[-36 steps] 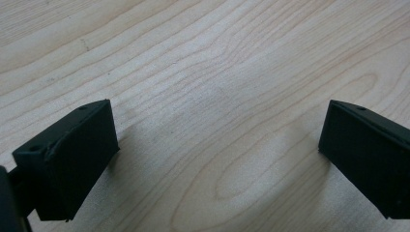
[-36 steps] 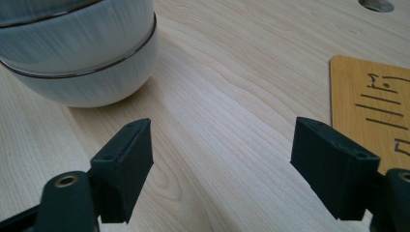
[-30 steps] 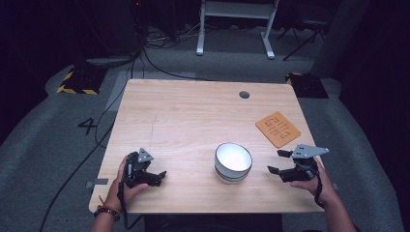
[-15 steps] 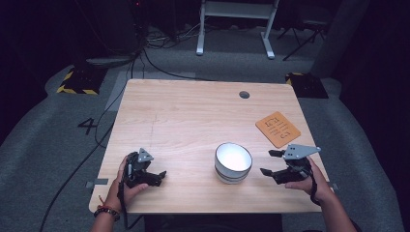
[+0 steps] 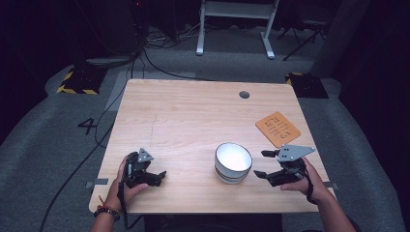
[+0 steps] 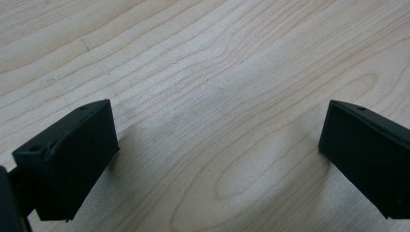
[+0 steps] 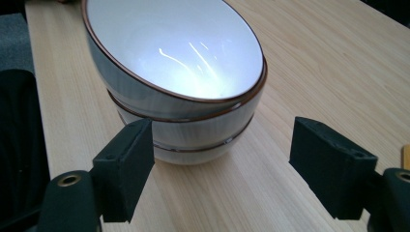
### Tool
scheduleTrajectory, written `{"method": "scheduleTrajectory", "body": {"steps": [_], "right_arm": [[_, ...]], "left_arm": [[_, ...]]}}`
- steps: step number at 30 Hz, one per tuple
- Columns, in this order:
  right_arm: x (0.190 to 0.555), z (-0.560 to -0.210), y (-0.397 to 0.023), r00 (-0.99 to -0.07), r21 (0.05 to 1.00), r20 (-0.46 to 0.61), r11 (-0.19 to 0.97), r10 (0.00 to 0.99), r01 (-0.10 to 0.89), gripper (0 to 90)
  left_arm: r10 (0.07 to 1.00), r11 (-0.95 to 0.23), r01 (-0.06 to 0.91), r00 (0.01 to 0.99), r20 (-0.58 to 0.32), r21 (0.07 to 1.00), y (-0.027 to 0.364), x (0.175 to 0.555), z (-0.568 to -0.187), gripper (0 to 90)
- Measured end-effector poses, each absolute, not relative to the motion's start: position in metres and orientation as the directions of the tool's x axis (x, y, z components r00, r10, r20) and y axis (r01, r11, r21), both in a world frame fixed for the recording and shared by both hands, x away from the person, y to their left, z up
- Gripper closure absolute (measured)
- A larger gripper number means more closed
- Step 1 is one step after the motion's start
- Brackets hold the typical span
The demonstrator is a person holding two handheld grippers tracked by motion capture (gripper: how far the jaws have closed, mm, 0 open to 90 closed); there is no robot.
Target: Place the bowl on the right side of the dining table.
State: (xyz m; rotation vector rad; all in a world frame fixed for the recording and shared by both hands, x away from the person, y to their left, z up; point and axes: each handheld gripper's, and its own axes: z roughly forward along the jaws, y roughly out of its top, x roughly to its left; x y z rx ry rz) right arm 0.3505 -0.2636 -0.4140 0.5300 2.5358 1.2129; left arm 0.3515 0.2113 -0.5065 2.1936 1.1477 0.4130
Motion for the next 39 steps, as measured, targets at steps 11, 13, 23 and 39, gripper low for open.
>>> {"method": "scheduleTrajectory", "body": {"steps": [11,13,23,39], "right_arm": [[0.346,-0.404,-0.249,-0.915,0.790,-0.096,0.590,0.392,0.170,24.0],[0.345,-0.403,-0.247,-0.918,0.792,-0.093,0.587,0.386,0.167,24.0],[0.343,-0.399,-0.230,-0.938,0.795,-0.093,0.592,0.334,0.132,24.2],[0.346,-0.402,-0.207,-0.961,0.796,-0.065,0.594,0.270,0.113,27.3]], "left_arm": [[0.819,-0.429,0.625,0.573,-0.010,0.652,0.211,0.352,-0.507,0.4],[0.819,-0.429,0.625,0.573,-0.011,0.652,0.211,0.352,-0.507,0.3],[0.819,-0.429,0.626,0.574,-0.012,0.651,0.211,0.352,-0.506,0.3],[0.819,-0.429,0.625,0.573,-0.010,0.652,0.211,0.352,-0.507,0.3]]}}
